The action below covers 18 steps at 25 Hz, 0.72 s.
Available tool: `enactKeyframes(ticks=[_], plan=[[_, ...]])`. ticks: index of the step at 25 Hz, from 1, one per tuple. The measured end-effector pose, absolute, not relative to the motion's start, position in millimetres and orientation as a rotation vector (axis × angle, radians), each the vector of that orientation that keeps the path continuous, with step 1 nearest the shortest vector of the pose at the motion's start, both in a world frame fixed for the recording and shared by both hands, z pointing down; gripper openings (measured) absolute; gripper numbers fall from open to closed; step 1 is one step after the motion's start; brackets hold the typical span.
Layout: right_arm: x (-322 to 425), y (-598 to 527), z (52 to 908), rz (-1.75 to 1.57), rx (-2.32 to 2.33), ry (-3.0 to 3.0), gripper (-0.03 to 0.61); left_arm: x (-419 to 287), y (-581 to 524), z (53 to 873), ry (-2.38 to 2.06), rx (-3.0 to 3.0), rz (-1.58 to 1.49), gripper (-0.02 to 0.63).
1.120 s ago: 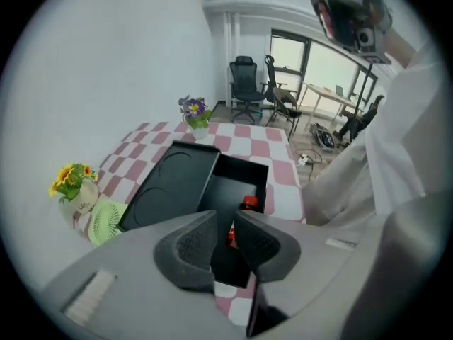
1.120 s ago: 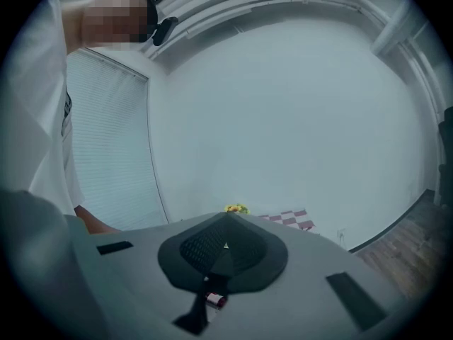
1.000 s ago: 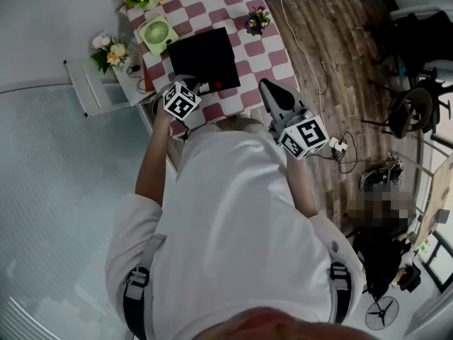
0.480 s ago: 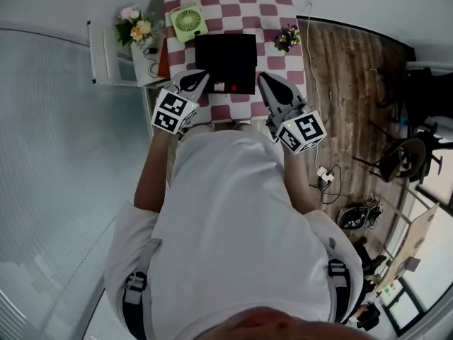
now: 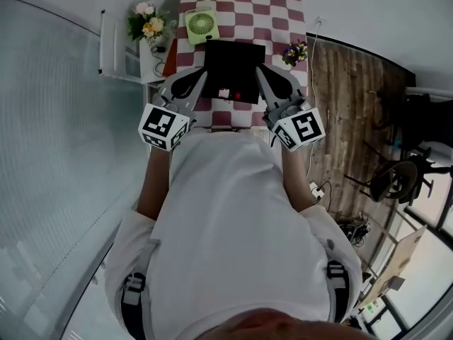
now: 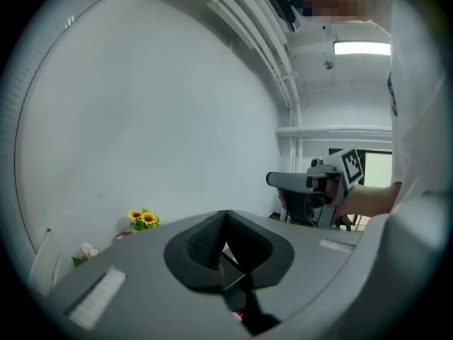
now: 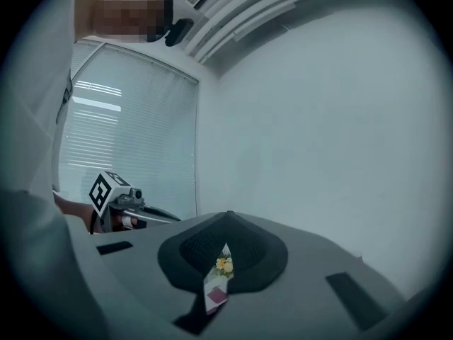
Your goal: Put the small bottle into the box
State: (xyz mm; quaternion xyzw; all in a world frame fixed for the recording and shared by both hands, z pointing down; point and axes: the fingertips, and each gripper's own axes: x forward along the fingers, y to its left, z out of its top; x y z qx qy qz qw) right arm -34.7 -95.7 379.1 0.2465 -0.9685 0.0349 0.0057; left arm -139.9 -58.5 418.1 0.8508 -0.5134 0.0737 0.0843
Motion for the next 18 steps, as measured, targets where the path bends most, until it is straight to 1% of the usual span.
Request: enactKeyframes(ticks=[5,10,18], plan=[[-46.4,-92.2,356.8,-0.021,0.727,-3.052,0.002,-144.0,-52.7,376.2,-1.607,2.604,0.105,0.000],[-54.9,-89.1,341.5,-0.084,0.712,-3.059,0.000,-141.3,-44.7,336.7,-1.689,2.700,0.016,0.000],[-65.0,-83.4,329.3,-0.082,0.680,-3.095,0.000,-143.2,-35.0,321.6,-1.713,2.700,0.009,0.002]])
